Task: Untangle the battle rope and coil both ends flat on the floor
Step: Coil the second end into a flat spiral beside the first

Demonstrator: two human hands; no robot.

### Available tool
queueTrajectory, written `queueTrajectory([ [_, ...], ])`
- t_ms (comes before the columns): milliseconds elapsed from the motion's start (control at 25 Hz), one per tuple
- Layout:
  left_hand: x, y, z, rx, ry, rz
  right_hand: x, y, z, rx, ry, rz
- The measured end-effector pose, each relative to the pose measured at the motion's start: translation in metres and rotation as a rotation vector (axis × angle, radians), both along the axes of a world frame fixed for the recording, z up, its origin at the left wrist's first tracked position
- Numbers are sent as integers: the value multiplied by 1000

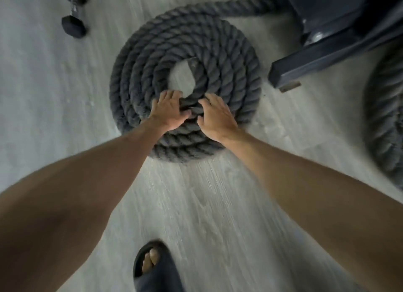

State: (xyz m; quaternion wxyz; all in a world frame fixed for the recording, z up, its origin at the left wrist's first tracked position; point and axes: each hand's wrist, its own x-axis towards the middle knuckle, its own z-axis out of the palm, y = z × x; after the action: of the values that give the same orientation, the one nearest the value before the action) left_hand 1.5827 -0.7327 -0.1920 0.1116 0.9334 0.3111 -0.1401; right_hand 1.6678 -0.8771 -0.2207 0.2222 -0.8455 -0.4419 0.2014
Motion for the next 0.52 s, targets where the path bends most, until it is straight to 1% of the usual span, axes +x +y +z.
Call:
queueTrajectory([
  [40, 6, 19, -14, 8, 22, -25, 2, 18, -12, 18, -51, 49],
  [120, 14, 47, -41, 45, 91, -83, 5, 40, -34, -8, -162, 162],
  [160, 11, 55, -54, 84, 76, -105, 5, 47, -42, -29, -234, 193],
  [240, -4, 55, -71, 166, -40, -103, 2, 52, -46, -32, -348, 209],
  [280, -11, 49, -73, 184, -91, -96, -1, 48, -41, -32, -368, 202],
  [320, -15, 39, -71, 177, -105, -88, -4, 42, -36, -40, -377, 206],
  [400, -31, 9, -61, 142, -58, -65, -16, 20, -22, -103, -334, 259],
  [520, -70, -57, -54, 101, -21, -43, -54, -44, -17, -169, -269, 318],
])
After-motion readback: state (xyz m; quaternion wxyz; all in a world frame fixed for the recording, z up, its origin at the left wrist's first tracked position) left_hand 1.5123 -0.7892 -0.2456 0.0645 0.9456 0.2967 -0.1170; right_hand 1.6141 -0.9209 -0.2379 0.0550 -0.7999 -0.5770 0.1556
